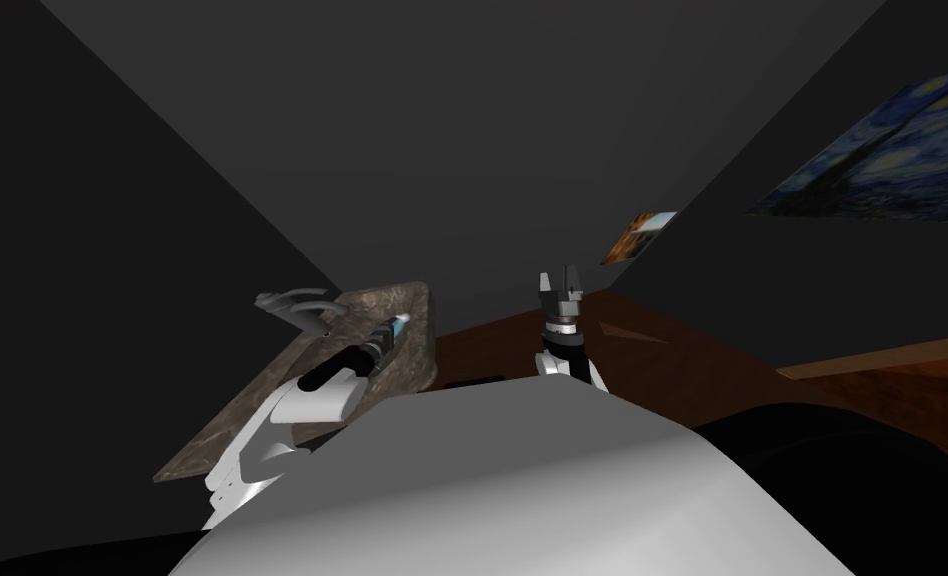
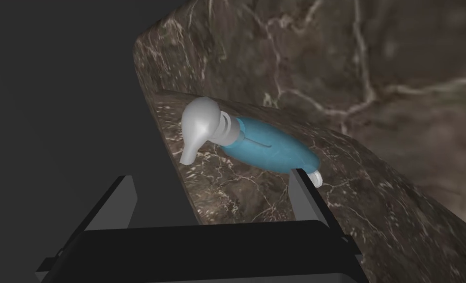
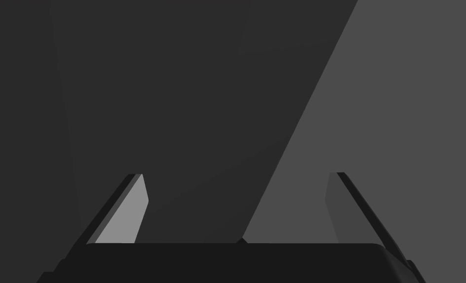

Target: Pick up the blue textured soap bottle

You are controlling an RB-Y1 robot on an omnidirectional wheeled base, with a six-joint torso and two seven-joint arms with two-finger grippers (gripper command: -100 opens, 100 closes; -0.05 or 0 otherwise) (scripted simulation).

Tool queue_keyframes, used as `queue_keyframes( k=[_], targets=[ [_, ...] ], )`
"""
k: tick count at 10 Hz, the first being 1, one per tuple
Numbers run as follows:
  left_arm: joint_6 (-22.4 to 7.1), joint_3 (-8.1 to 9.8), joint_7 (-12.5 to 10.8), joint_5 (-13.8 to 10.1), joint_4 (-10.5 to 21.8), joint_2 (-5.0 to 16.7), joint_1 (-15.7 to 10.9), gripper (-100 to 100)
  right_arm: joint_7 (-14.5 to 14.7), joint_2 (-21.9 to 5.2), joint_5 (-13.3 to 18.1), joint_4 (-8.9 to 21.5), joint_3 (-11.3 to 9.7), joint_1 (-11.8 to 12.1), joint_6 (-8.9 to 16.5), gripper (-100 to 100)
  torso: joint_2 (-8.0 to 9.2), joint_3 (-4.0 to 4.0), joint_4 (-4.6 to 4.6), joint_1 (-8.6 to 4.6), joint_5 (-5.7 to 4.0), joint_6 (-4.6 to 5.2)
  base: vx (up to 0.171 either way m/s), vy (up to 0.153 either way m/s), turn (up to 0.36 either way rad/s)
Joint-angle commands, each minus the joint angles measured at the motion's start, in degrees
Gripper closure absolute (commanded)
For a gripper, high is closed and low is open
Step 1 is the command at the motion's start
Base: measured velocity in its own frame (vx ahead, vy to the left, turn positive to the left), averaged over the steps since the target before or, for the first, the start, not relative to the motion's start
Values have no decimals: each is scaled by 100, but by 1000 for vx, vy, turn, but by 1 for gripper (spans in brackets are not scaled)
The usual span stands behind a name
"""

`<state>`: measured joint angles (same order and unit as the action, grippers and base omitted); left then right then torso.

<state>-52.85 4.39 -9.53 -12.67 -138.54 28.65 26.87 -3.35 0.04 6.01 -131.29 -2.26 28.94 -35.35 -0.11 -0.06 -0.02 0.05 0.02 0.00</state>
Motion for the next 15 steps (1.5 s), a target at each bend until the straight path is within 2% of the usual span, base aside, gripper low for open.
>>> queue_keyframes(
  k=[1,12,13,14,15],
  targets=[
    [-284,28,-31,-29,-17,22,-41,-100,0,0,0,0,0,0,0,0,0,0,0,0,0,0,28,19,-25],
    [-2051,371,-313,-373,-170,160,-572,-100,0,0,0,0,0,0,0,0,-6,-4,-2,5,2,-1,39,25,-30],
    [-2120,371,-313,-373,-170,160,-572,-100,0,0,0,0,0,0,0,0,-8,-5,-2,3,1,-1,42,24,-17],
    [-2330,414,-352,-422,-214,160,-646,-100,0,0,0,0,0,0,0,0,-7,-5,-2,2,1,-2,51,25,-28],
    [-2374,414,-352,-422,-214,160,-646,-100,0,0,0,0,0,0,0,0,-10,-6,-3,3,1,-1,46,27,-24]
  ],
)
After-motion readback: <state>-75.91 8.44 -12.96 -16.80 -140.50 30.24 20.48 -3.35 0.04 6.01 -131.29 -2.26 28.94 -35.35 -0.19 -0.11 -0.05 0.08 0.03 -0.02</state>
